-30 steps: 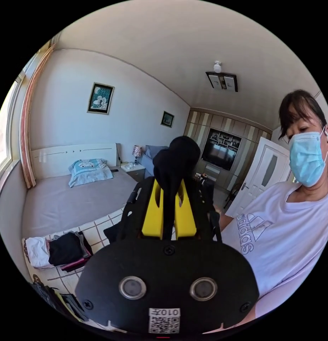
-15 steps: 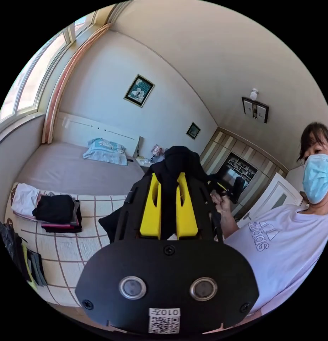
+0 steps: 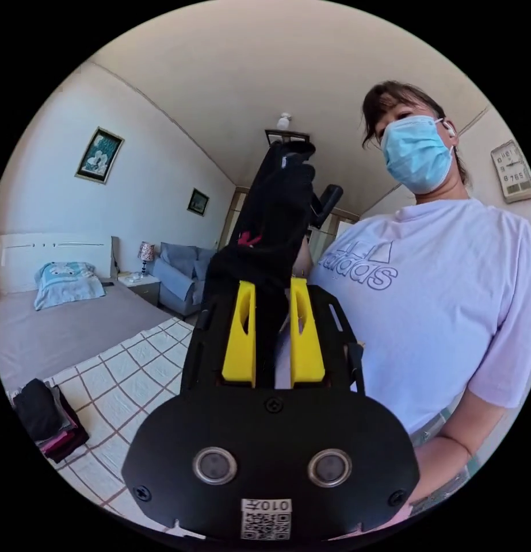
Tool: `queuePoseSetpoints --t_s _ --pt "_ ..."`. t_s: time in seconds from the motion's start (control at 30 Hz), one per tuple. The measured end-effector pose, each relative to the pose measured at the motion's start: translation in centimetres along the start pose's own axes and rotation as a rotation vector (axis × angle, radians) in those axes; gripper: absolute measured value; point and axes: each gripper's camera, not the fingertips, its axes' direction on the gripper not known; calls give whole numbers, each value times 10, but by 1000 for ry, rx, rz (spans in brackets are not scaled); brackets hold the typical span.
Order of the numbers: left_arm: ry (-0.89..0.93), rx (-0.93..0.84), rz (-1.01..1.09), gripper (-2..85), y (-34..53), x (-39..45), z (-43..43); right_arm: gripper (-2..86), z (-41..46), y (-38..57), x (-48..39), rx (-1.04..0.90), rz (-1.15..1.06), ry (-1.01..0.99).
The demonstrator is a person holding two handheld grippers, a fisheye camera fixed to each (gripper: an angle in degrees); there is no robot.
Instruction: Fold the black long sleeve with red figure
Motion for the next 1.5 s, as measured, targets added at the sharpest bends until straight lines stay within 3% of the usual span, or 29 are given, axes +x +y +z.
queuePoseSetpoints --t_s 0.23,0.3,0.67,0.93,1.07,1.13,1.27,1.37,1.5 --pt "-279 -170 62 108 -6 28 -7 32 -16 -1 -19 -30 -49 20" --pt "-439 -203 75 110 -13 36 -8 32 -20 -1 -22 -29 -51 6" --pt "-471 -177 43 127 -20 7 -50 32 -34 -14 -17 52 -17 -102" --pt "-322 -244 20 146 -28 -20 13 32 -20 -30 -7 27 3 -117" --pt "31 -195 -25 77 -8 -27 36 31 -11 -33 -3 -29 -51 -25" --pt "49 -99 6 41 -2 -17 30 31 -4 -32 8 -71 -60 32" --pt "-221 -127 -4 8 -16 -8 9 29 13 -20 35 -162 -61 110" --pt "-409 -121 -38 1 -41 -10 -31 25 40 9 67 -349 -111 165" --pt "-565 -59 -97 -3 -73 -1 -76 14 68 72 116 -613 -26 -105"
